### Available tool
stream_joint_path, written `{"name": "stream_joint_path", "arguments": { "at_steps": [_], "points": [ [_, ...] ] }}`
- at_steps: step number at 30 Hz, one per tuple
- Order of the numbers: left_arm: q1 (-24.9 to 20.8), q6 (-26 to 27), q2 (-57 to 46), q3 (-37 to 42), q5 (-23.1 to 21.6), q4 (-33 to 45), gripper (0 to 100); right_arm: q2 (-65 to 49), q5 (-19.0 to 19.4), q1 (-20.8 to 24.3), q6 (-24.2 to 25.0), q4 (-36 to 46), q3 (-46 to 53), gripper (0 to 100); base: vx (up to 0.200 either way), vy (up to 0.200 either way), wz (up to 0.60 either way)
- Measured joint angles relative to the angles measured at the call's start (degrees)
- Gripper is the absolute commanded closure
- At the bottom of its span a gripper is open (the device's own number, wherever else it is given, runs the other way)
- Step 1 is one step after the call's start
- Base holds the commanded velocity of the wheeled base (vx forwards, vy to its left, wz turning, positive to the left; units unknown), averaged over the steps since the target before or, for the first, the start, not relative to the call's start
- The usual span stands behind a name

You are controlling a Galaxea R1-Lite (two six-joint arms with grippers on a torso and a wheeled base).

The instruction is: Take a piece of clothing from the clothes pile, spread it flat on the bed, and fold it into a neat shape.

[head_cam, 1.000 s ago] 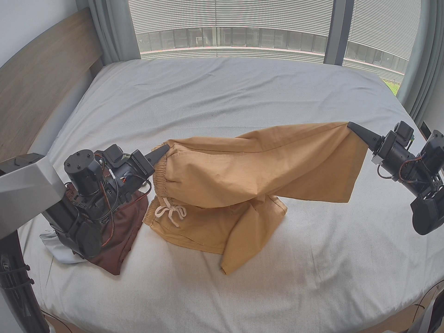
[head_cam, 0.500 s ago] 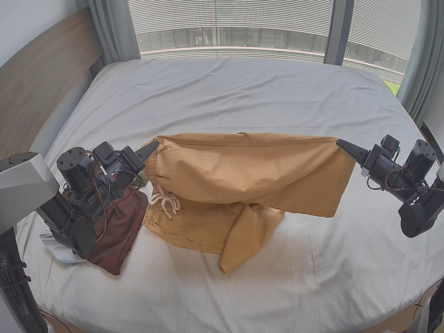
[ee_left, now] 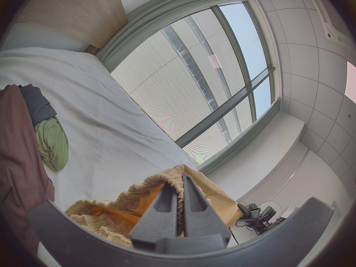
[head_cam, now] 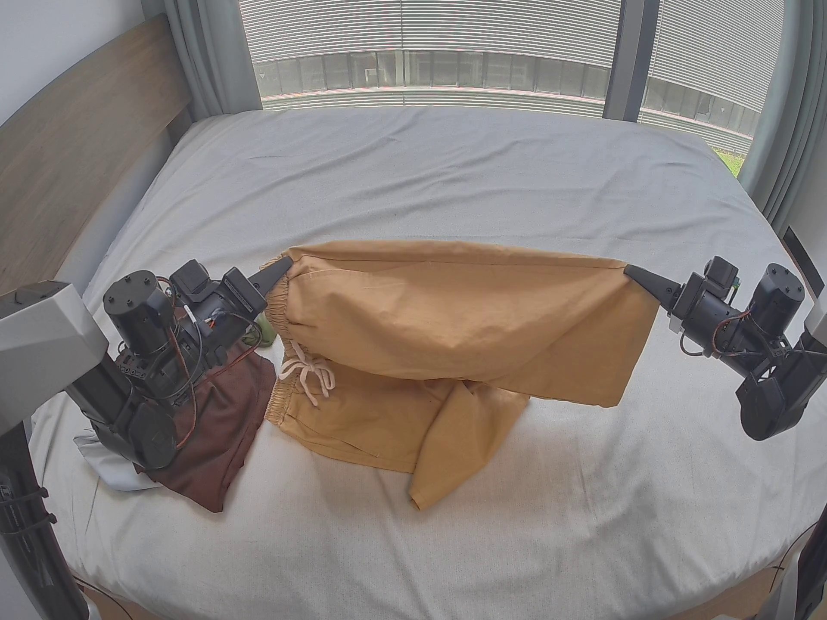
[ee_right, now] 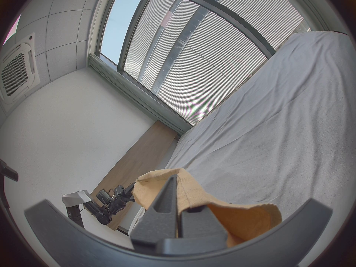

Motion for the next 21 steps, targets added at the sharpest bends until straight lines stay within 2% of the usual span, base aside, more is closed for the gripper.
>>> {"name": "stream_joint_path", "arguments": {
  "at_steps": [21],
  "points": [
    [0.9, -0.1, -0.1, -1.0, 0.5, 0.0, 100, 1.0, 0.1, -1.5, 0.0, 0.0, -1.3, 100, 0.000, 0.000, 0.00]
  ]
}}
